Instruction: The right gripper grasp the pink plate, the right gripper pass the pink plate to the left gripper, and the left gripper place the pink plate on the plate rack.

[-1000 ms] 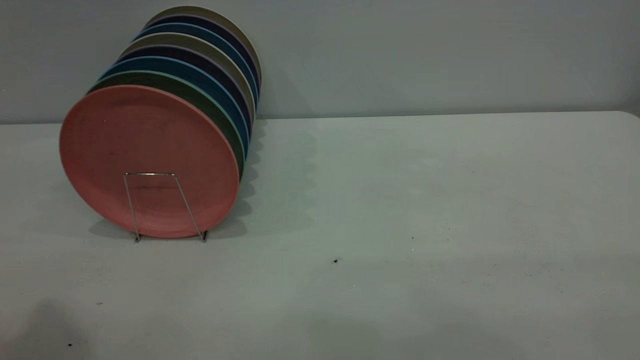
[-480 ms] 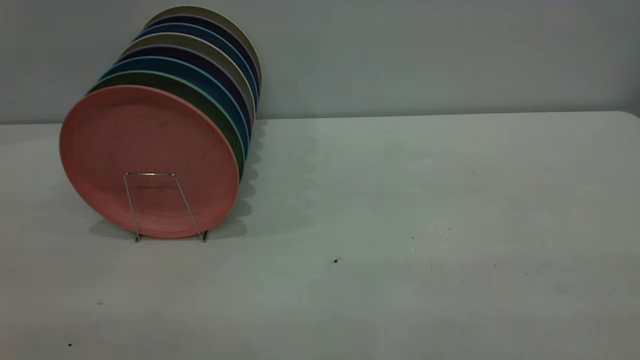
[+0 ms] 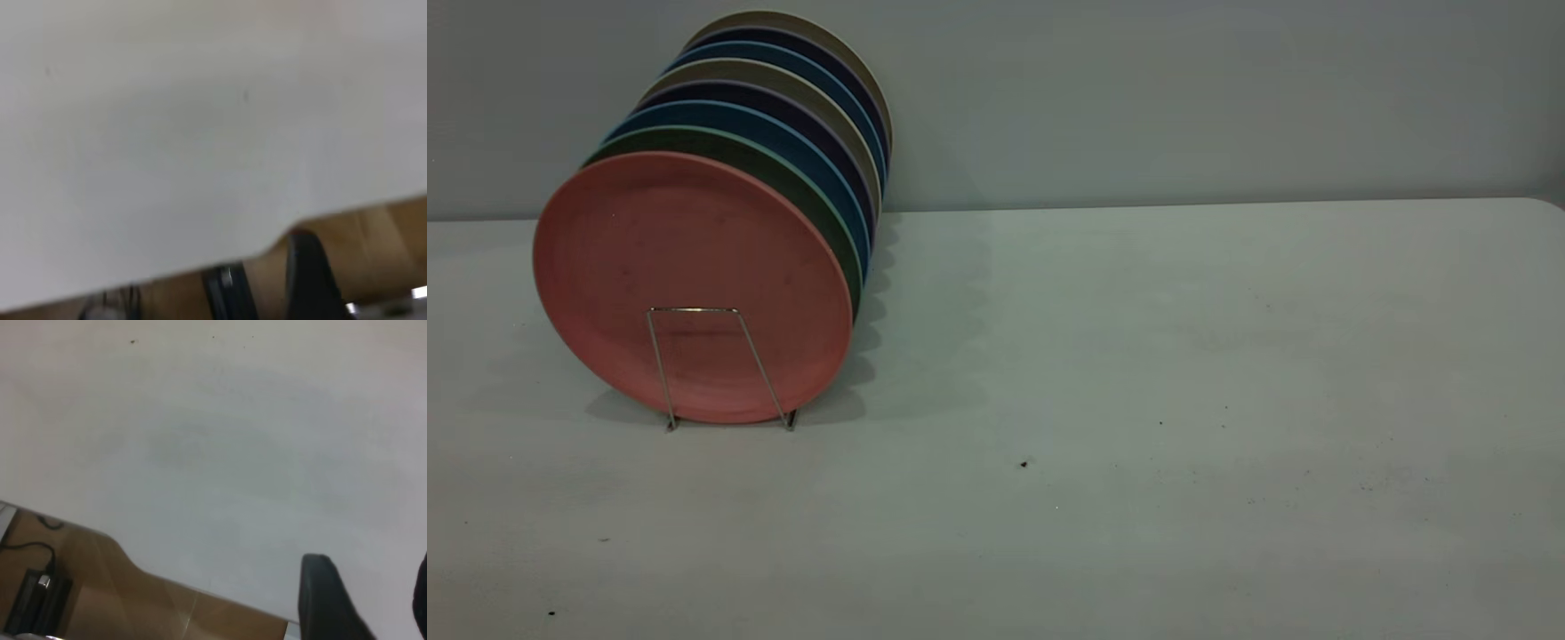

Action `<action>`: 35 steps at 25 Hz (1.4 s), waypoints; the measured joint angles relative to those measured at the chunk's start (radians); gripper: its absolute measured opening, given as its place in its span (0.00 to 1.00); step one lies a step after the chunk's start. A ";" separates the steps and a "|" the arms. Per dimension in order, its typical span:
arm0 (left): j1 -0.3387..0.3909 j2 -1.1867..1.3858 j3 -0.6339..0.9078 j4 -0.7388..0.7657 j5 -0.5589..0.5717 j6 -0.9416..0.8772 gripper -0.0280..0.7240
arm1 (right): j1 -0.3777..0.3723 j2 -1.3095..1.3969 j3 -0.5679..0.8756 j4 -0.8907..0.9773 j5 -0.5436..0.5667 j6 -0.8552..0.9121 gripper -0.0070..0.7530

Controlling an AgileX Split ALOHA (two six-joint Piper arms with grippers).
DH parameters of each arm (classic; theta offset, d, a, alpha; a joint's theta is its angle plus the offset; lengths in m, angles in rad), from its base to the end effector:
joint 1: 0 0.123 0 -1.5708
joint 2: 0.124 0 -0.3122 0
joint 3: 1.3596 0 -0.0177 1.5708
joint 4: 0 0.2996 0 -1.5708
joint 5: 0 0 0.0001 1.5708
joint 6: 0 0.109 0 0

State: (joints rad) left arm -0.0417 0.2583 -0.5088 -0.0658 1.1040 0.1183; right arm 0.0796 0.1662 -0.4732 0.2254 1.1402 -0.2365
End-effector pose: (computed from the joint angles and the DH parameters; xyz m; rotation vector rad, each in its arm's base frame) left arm 0.0652 -0.0091 0.2800 0.1812 2.3280 -0.0453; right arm 0.0478 0.0260 0.2720 -0.3564 2.2689 0.2041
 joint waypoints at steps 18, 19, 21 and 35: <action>0.000 -0.051 0.021 -0.001 0.012 -0.028 0.63 | -0.035 -0.042 0.001 0.002 -0.001 0.000 0.47; 0.000 -0.051 0.021 -0.001 0.012 -0.029 0.63 | -0.055 -0.067 0.001 0.002 -0.001 0.000 0.47; 0.000 -0.051 0.021 -0.001 0.012 -0.030 0.63 | -0.086 -0.130 0.001 0.002 -0.001 0.000 0.47; 0.008 -0.277 0.021 -0.001 0.024 -0.031 0.63 | -0.100 -0.183 0.001 0.003 0.001 0.000 0.47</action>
State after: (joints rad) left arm -0.0339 -0.0189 -0.4874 -0.0667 1.1280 0.0874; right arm -0.0208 -0.0165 -0.4720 0.2285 1.1411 -0.2365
